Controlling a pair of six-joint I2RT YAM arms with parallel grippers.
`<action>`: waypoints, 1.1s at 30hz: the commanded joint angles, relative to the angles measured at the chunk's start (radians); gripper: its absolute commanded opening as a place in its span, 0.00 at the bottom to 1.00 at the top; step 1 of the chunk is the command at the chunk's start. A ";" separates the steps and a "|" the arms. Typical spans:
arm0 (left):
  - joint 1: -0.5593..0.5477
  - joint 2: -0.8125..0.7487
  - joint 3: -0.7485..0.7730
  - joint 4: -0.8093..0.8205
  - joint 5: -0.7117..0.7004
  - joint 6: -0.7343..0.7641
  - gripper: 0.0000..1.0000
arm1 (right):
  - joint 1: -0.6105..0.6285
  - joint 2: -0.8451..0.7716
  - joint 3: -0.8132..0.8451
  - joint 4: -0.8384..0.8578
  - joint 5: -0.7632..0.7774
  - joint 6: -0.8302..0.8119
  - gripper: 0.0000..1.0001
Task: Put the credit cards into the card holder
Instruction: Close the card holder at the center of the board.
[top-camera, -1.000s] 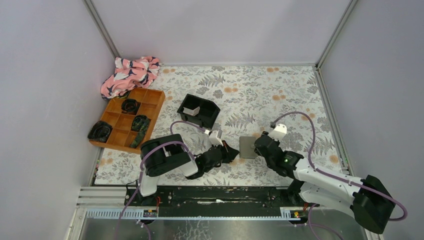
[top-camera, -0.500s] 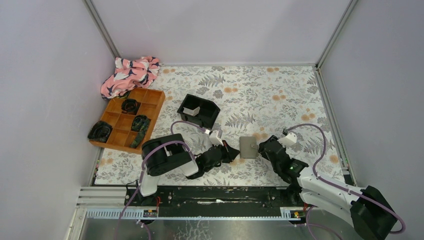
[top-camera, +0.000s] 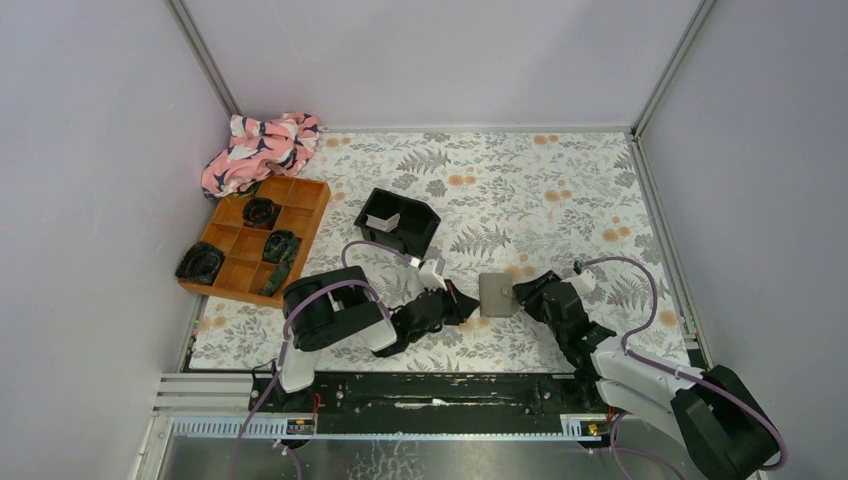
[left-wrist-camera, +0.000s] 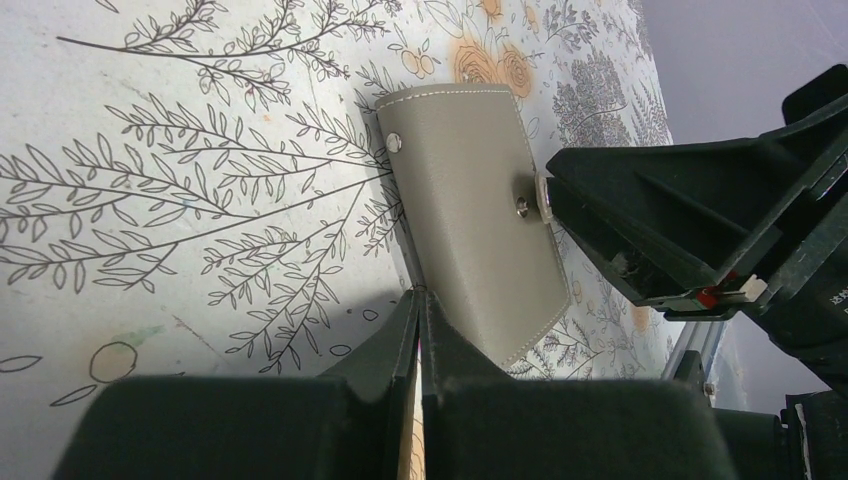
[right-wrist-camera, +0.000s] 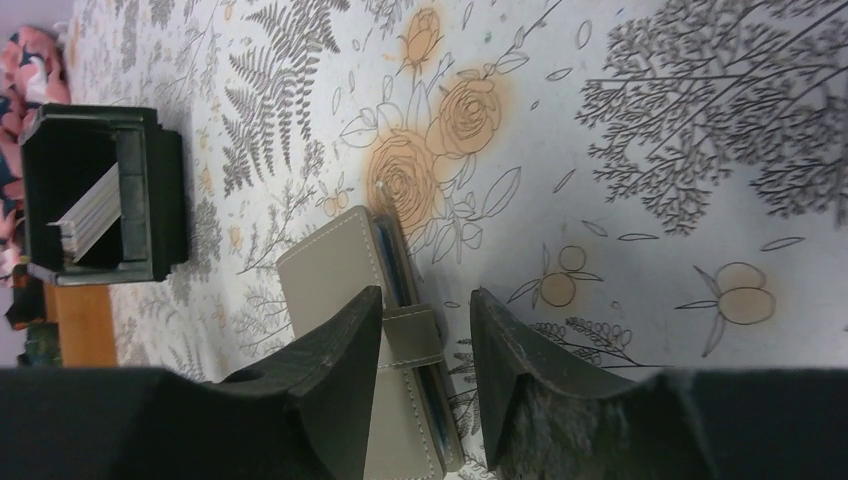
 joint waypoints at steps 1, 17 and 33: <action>0.020 0.026 -0.003 -0.110 0.003 0.039 0.05 | -0.032 0.032 -0.026 0.148 -0.121 0.030 0.45; 0.044 0.034 0.019 -0.137 0.043 0.054 0.05 | -0.042 0.018 -0.067 0.212 -0.200 0.052 0.46; 0.046 0.042 0.036 -0.156 0.050 0.060 0.05 | -0.042 0.077 -0.045 0.207 -0.242 -0.005 0.46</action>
